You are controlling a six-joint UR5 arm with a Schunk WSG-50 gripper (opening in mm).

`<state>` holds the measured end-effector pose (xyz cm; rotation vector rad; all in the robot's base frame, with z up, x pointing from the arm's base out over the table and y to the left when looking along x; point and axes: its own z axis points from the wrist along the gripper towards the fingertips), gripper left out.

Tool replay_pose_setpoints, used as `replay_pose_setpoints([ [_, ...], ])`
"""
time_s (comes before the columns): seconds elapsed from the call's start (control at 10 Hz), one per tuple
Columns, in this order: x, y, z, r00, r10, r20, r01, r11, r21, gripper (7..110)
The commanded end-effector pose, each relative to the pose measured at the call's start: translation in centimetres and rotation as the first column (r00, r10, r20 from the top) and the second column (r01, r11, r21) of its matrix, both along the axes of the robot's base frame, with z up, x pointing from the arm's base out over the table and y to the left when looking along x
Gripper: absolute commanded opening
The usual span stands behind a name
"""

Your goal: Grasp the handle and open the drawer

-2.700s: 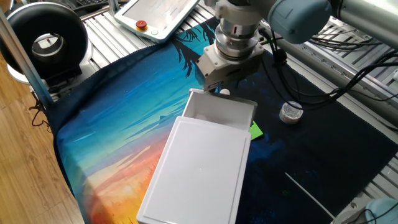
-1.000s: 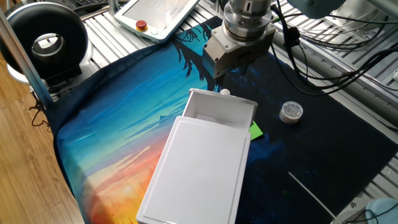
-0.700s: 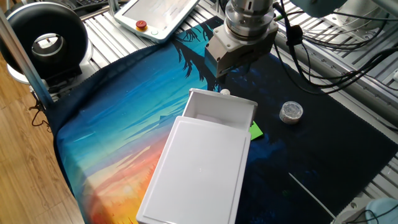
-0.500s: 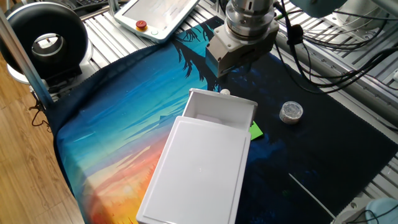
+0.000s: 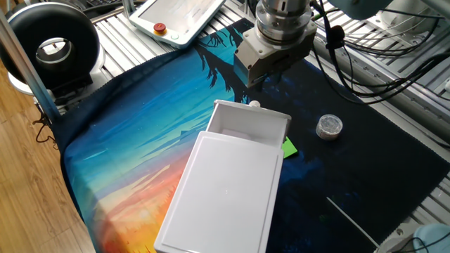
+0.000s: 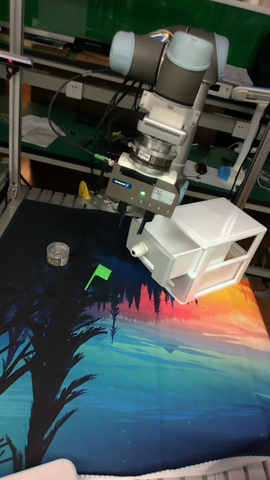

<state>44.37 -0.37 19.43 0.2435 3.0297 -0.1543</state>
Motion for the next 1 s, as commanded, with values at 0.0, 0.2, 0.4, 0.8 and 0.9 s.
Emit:
replay_pose_setpoints([
  [0.0, -0.2, 0.9, 0.2, 1.0, -0.02, -0.001, 0.02, 0.999, 0.037, 44],
  [0.2, -0.6, 1.6, 0.2, 0.999, -0.05, -0.011, 0.051, 0.997, 0.066, 22],
  [0.4, -0.9, 1.7, 0.3, 0.999, -0.046, -0.022, 0.047, 0.997, 0.067, 22],
  [0.8, -1.6, 2.3, -0.1, 0.998, -0.041, -0.057, 0.047, 0.994, 0.096, 22],
  [0.9, -1.6, 2.3, -0.1, 0.998, -0.038, -0.057, 0.044, 0.994, 0.097, 22],
])
